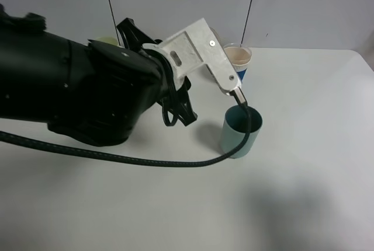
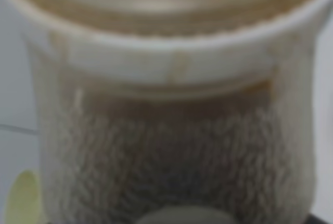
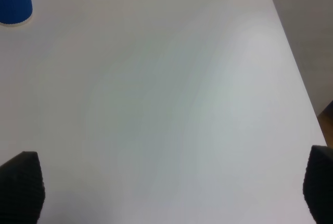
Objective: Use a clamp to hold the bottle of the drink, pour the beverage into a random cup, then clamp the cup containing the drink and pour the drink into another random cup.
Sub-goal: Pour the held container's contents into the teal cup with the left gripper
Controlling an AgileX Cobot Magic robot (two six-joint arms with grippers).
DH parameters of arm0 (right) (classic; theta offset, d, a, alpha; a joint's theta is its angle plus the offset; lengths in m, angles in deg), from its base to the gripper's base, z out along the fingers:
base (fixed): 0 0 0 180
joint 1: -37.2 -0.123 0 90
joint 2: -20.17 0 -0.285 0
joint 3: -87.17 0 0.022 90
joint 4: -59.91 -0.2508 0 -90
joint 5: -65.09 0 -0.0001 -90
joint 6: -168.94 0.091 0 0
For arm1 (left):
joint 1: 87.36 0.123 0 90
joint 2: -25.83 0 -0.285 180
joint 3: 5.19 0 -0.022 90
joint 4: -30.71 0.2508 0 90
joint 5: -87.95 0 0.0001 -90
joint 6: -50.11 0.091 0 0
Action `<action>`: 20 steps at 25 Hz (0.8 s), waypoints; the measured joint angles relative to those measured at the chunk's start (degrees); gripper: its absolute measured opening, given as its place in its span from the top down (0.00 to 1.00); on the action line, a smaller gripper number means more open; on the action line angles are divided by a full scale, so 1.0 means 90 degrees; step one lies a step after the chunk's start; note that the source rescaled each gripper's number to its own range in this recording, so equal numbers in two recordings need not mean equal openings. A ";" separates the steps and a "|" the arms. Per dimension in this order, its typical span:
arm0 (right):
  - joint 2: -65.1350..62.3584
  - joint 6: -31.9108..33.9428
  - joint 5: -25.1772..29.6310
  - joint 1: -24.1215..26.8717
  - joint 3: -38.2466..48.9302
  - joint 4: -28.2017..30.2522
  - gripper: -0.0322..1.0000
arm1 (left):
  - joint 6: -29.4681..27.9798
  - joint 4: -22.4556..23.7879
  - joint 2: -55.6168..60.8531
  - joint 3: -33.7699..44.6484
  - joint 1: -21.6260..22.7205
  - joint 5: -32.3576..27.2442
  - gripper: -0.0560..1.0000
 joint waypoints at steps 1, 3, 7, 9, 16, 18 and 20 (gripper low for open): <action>0.0000 0.0000 0.0000 0.0000 0.0000 0.0000 0.00 | 0.0033 0.0000 -0.0089 -0.0049 -0.0053 0.0000 0.93; 0.0000 0.0000 0.0000 0.0000 0.0000 0.0000 0.00 | 0.0104 0.0000 -0.0249 -0.0103 -0.0150 -0.0007 0.93; 0.0000 0.0000 0.0000 0.0000 0.0000 0.0000 0.00 | 0.0149 0.0000 -0.0482 -0.0140 -0.0244 -0.0057 0.93; 0.0000 0.0000 0.0000 0.0000 0.0000 0.0000 0.00 | 0.0193 0.0000 -0.0633 -0.0196 -0.0266 -0.0063 0.93; 0.0000 0.0000 0.0000 0.0000 0.0000 0.0000 0.00 | 0.0561 -0.0008 -0.1306 -0.0827 -0.0285 -0.0220 0.93; 0.0000 0.0000 0.0000 0.0000 0.0000 0.0000 0.00 | 0.0616 0.0031 -0.1416 -0.0835 -0.0289 -0.0225 0.93; 0.0000 0.0000 0.0000 0.0000 0.0000 0.0000 0.00 | 0.0630 0.0136 -0.1556 -0.0835 -0.0257 -0.0241 0.93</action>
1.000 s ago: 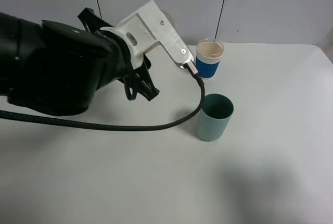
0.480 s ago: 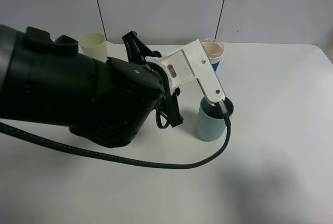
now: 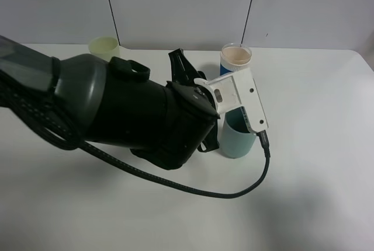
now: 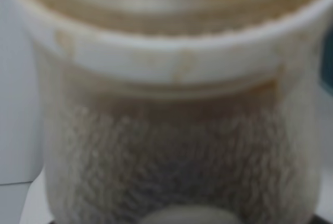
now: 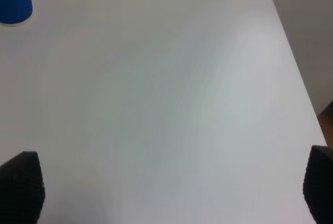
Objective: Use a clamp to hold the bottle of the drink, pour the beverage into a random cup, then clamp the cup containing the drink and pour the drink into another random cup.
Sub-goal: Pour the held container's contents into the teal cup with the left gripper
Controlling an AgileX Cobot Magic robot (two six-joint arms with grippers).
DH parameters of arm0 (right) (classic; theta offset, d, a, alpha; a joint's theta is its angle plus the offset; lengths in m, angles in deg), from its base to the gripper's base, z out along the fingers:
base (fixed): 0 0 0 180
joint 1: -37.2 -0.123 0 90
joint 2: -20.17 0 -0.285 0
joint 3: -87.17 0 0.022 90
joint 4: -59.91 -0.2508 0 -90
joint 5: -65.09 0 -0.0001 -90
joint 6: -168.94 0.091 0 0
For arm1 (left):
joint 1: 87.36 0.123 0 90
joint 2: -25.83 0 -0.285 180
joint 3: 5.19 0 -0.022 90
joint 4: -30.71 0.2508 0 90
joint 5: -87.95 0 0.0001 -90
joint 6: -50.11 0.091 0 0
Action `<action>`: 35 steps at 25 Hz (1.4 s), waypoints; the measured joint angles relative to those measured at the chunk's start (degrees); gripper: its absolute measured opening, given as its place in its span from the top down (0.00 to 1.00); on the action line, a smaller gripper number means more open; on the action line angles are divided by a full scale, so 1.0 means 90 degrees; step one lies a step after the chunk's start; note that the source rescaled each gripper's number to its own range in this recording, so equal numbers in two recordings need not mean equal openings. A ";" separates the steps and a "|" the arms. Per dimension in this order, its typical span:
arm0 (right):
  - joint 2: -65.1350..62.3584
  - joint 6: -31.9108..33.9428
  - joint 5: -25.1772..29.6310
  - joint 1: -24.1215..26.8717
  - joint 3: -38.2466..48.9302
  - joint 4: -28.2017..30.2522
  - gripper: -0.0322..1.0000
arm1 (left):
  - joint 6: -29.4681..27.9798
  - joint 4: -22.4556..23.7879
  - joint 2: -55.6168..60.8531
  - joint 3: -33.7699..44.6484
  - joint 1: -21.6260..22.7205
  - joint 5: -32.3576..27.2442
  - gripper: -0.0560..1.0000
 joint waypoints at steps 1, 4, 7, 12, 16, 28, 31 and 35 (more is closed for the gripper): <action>0.0000 0.0000 0.0000 0.0000 0.0000 0.0000 0.00 | 0.0000 0.0078 -0.0053 0.0000 0.0014 -0.0005 0.93; 0.0000 0.0000 0.0000 0.0000 0.0000 0.0000 0.00 | -0.0007 0.0318 -0.0110 0.0000 0.0098 -0.0005 0.93; 0.0000 0.0000 0.0000 0.0000 0.0000 0.0000 0.00 | -0.0007 0.0456 -0.0110 0.0000 0.0126 0.0014 0.93; 0.0000 0.0000 0.0000 0.0000 0.0000 0.0000 0.00 | 0.0077 0.0659 -0.0117 0.0000 0.0126 0.0079 0.93; 0.0000 0.0000 0.0000 0.0000 0.0000 0.0000 0.00 | 0.0165 0.0944 -0.0117 0.0000 0.0126 0.0192 0.93; 0.0000 0.0000 0.0000 0.0000 0.0000 0.0000 0.00 | 0.0179 0.1662 -0.0121 0.0394 0.0242 0.0275 0.93; 0.0000 0.0000 0.0000 0.0000 0.0000 0.0000 0.00 | 0.0179 0.1733 -0.0123 0.0394 0.0249 0.0281 0.93; 0.0000 0.0000 0.0000 0.0000 0.0000 0.0000 0.00 | 0.0179 0.1882 -0.0128 0.0394 0.0304 0.0282 0.93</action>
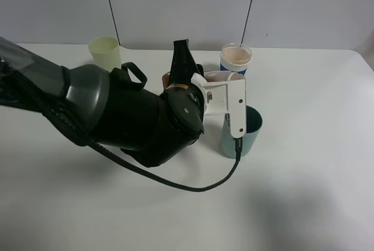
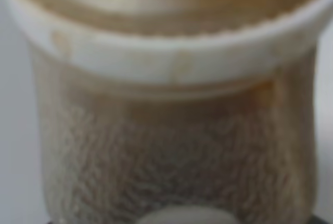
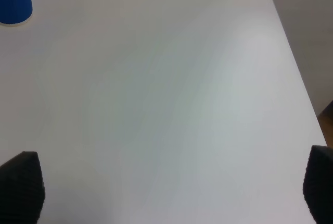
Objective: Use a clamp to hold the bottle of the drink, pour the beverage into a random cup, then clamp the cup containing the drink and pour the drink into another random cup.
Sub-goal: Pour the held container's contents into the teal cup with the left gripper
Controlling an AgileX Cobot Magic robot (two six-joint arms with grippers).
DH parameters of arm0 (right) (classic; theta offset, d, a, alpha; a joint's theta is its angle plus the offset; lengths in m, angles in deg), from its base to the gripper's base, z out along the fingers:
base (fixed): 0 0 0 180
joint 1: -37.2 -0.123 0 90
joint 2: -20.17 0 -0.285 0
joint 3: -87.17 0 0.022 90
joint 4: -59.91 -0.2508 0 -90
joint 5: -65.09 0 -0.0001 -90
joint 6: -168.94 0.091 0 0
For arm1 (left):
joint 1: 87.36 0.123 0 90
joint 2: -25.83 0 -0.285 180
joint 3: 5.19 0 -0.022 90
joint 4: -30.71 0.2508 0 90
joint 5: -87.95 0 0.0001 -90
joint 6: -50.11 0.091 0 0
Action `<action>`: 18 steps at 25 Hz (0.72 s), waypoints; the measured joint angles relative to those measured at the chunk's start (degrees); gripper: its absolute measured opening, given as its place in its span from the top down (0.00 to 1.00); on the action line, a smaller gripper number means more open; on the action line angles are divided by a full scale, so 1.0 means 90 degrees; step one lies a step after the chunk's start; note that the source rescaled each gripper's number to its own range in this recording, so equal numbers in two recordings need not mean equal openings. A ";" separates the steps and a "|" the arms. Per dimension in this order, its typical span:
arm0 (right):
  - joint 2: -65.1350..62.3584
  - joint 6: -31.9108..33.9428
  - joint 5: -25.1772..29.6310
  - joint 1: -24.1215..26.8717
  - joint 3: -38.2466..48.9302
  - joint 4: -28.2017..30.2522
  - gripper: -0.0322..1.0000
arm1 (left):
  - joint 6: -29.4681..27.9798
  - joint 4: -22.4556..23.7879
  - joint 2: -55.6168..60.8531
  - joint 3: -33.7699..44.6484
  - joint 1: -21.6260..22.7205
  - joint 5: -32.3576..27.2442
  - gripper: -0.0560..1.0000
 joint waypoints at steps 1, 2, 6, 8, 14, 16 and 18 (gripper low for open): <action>0.0000 0.0000 0.0000 0.0000 0.0000 0.0000 0.00 | 0.0000 0.0048 0.0000 0.0000 0.0006 0.0000 0.93; 0.0000 0.0000 0.0000 0.0000 0.0000 0.0000 0.00 | 0.0000 0.0097 0.0000 0.0000 0.0006 0.0006 0.93; 0.0000 0.0000 0.0000 0.0000 0.0000 0.0000 0.00 | 0.0006 0.0205 0.0000 0.0000 0.0012 0.0021 0.93; 0.0000 0.0000 0.0000 0.0000 0.0000 0.0000 0.00 | 0.0038 0.0245 0.0000 0.0000 0.0012 0.0035 0.93; 0.0000 0.0000 0.0000 0.0000 0.0000 0.0000 0.00 | 0.0267 0.0454 0.0000 0.0000 0.0012 0.0035 0.93; 0.0000 0.0000 0.0000 0.0000 0.0000 0.0000 0.00 | 0.0289 0.0525 0.0000 0.0000 0.0012 0.0035 0.93; 0.0000 0.0000 0.0000 0.0000 0.0000 0.0000 0.00 | 0.0296 0.0578 0.0000 0.0000 0.0012 0.0035 0.93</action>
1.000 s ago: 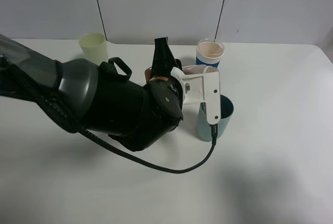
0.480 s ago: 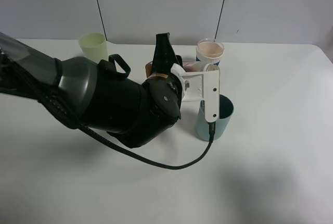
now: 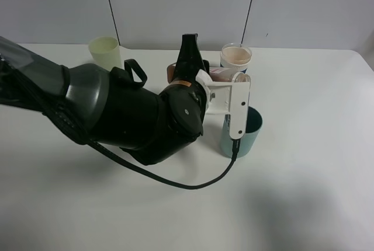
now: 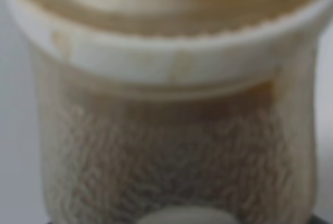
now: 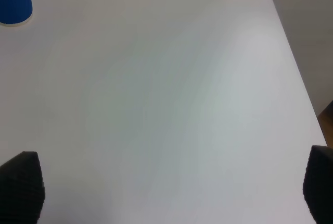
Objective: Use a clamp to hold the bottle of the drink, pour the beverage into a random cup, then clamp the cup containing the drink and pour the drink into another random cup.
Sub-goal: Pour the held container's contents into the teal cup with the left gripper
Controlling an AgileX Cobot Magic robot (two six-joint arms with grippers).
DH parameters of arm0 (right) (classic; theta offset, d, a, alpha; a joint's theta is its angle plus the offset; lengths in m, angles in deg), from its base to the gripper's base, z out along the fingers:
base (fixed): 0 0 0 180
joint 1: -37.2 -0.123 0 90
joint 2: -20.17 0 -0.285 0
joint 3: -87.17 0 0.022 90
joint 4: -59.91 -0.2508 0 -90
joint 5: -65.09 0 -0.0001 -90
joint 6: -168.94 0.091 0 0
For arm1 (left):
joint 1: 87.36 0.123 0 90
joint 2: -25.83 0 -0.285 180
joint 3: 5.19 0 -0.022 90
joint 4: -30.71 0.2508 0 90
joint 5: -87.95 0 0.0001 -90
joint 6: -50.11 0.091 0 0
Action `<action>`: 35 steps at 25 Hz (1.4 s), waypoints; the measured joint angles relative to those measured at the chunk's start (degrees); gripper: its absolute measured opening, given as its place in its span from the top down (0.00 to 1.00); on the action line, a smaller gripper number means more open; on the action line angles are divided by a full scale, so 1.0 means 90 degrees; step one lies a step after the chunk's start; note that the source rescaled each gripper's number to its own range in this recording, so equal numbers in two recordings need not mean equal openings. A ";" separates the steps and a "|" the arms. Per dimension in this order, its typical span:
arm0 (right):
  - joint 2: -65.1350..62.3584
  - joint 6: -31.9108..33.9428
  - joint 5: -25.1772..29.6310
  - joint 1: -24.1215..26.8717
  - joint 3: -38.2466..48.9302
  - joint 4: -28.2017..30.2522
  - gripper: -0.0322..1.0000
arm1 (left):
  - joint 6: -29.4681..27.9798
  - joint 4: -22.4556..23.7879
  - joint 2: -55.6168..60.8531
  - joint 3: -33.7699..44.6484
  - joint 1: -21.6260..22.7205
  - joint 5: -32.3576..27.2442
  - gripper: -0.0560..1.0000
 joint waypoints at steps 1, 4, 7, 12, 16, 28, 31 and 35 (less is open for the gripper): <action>0.0000 0.0000 0.0000 0.0000 0.0000 0.0000 0.00 | 0.0006 0.0017 0.0000 0.0000 0.0000 0.0000 0.93; 0.0000 0.0000 0.0000 0.0000 0.0000 0.0000 0.00 | 0.0007 0.0105 0.0000 0.0000 0.0000 0.0000 0.93; 0.0000 0.0000 0.0000 0.0000 0.0000 0.0000 0.00 | 0.0013 0.0193 0.0000 0.0000 0.0000 0.0018 0.93; 0.0000 0.0000 0.0000 0.0000 0.0000 0.0000 0.00 | 0.0013 0.0418 0.0000 0.0000 0.0000 0.0114 0.93; 0.0000 0.0000 0.0000 0.0000 0.0000 0.0000 0.00 | 0.0042 0.0561 0.0000 0.0000 0.0000 0.0146 0.93; 0.0000 0.0000 0.0000 0.0000 0.0000 0.0000 0.00 | 0.0328 0.0628 0.0000 0.0000 0.0000 0.0378 0.93; 0.0000 0.0000 0.0000 0.0000 0.0000 0.0000 0.00 | 0.0359 0.0635 0.0000 0.0000 0.0000 0.0387 0.93; 0.0000 0.0000 0.0000 0.0000 0.0000 0.0000 0.00 | 0.0382 0.0725 0.0000 0.0000 0.0000 0.0429 0.93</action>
